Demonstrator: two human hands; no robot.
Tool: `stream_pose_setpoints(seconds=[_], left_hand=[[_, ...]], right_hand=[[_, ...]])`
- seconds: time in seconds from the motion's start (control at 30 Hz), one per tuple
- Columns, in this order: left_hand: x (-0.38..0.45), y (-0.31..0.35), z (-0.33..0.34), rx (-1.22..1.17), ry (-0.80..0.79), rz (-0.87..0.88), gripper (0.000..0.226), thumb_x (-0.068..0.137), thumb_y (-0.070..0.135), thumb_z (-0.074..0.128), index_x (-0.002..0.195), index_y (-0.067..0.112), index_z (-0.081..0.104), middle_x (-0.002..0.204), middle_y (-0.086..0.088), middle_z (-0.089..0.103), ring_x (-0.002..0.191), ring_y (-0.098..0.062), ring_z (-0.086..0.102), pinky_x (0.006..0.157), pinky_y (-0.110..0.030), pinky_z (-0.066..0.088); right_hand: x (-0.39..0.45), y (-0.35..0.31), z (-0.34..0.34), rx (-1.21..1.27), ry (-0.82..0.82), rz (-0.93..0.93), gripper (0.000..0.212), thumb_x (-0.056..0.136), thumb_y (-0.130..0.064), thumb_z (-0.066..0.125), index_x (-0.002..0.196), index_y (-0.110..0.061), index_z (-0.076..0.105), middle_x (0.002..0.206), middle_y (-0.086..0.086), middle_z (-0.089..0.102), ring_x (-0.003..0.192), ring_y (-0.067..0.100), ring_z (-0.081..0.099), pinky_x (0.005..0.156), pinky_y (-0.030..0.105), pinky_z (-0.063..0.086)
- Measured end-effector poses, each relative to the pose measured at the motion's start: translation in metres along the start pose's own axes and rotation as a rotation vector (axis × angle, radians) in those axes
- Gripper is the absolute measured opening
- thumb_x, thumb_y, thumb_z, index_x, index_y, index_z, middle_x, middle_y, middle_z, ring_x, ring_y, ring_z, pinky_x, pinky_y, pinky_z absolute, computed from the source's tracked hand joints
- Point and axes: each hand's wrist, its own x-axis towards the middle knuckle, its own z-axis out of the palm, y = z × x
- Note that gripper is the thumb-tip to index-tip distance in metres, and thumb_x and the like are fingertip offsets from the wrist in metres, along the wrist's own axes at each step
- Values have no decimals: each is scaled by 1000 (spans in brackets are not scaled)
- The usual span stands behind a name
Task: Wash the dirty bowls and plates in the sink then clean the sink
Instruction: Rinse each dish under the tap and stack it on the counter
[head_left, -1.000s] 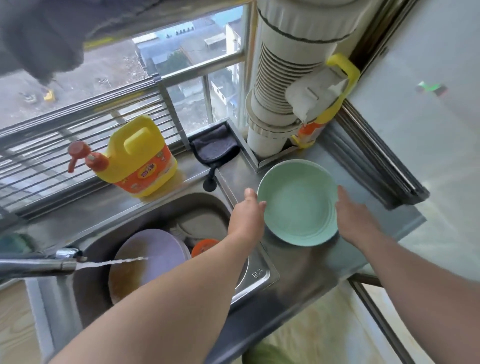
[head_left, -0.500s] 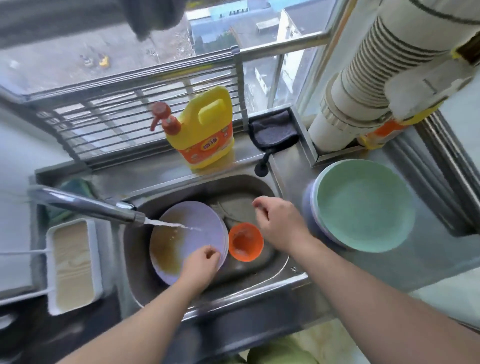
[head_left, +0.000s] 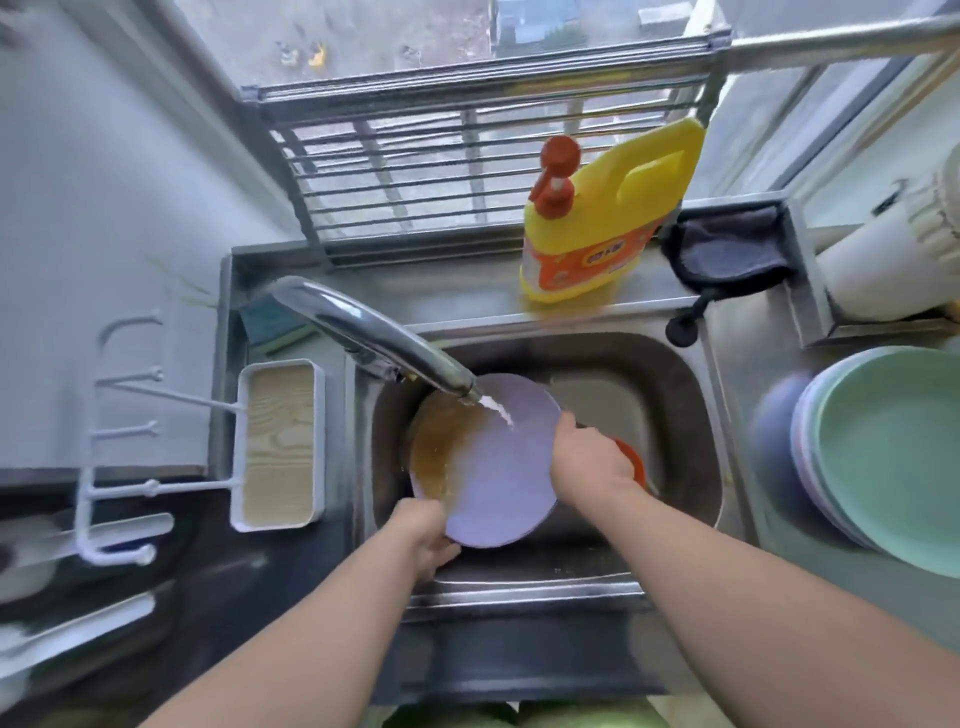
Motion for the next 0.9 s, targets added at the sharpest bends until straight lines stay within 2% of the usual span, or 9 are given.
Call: stream_pose_setpoints(seconds=[0.13, 0.23, 0.3, 0.4, 0.53, 0.63, 0.73, 0.83, 0.9], left_hand=[[-9, 2, -4, 173, 13, 41, 17, 106, 3, 48, 100, 8, 63, 89, -8, 70, 75, -22, 66, 61, -34, 64], [-13, 2, -6, 281, 6, 38, 17, 104, -4, 48, 94, 4, 60, 70, -7, 67, 60, -18, 58, 40, -22, 51], [-18, 5, -6, 351, -2, 36, 19, 104, -7, 46, 91, 4, 56, 56, -7, 59, 50, -15, 48, 39, -18, 41], [-26, 12, -7, 356, -41, 32, 21, 100, -14, 46, 99, 5, 54, 81, -15, 59, 59, -20, 55, 38, -20, 45], [-30, 8, -9, 277, -72, 15, 37, 95, -14, 47, 125, 5, 54, 111, -17, 64, 85, -29, 70, 50, -28, 57], [-43, 7, -10, 206, -76, -23, 34, 94, -6, 36, 110, 8, 61, 90, -13, 68, 63, -22, 64, 43, -23, 49], [-57, 13, -13, 199, -130, -101, 34, 93, 10, 33, 97, 10, 67, 65, -6, 66, 35, -12, 43, 39, -14, 34], [-62, 19, -21, 104, -273, -209, 34, 93, 19, 36, 96, 11, 69, 69, 0, 70, 35, -7, 47, 37, -13, 34], [-66, 20, -25, 9, -346, -227, 32, 90, 14, 33, 97, 7, 64, 69, -4, 68, 38, -9, 53, 39, -15, 42]], right_hand=[[-15, -15, -41, -51, 15, 53, 48, 96, -7, 48, 144, -6, 46, 138, 14, 61, 126, 38, 61, 95, 43, 52], [-21, -28, -68, -87, -53, 27, 40, 91, -8, 58, 131, -10, 63, 129, 11, 67, 118, 36, 65, 88, 39, 54], [-27, -32, -80, -133, -97, 0, 36, 89, -7, 62, 124, -9, 68, 121, 10, 69, 113, 35, 67, 81, 37, 53], [-38, -28, -88, -152, -102, -17, 35, 88, -4, 59, 122, -6, 68, 119, 12, 69, 108, 33, 68, 75, 35, 51], [-56, -20, -99, -64, -93, 32, 36, 94, -6, 53, 130, -4, 61, 127, 14, 67, 112, 33, 68, 88, 38, 57], [-62, -20, -110, 31, -123, 69, 33, 99, -11, 48, 127, -4, 65, 126, 16, 70, 112, 34, 68, 88, 37, 56], [-64, -24, -129, 124, -100, 71, 27, 95, -18, 49, 98, -2, 71, 94, 17, 76, 83, 34, 73, 69, 34, 57], [-67, -31, -153, 359, -88, 89, 30, 88, -14, 48, 72, 0, 68, 57, 16, 69, 43, 26, 63, 51, 27, 50], [-68, -31, -165, 378, -130, 79, 31, 85, -9, 45, 67, 3, 67, 56, 20, 68, 38, 26, 58, 50, 26, 47]])
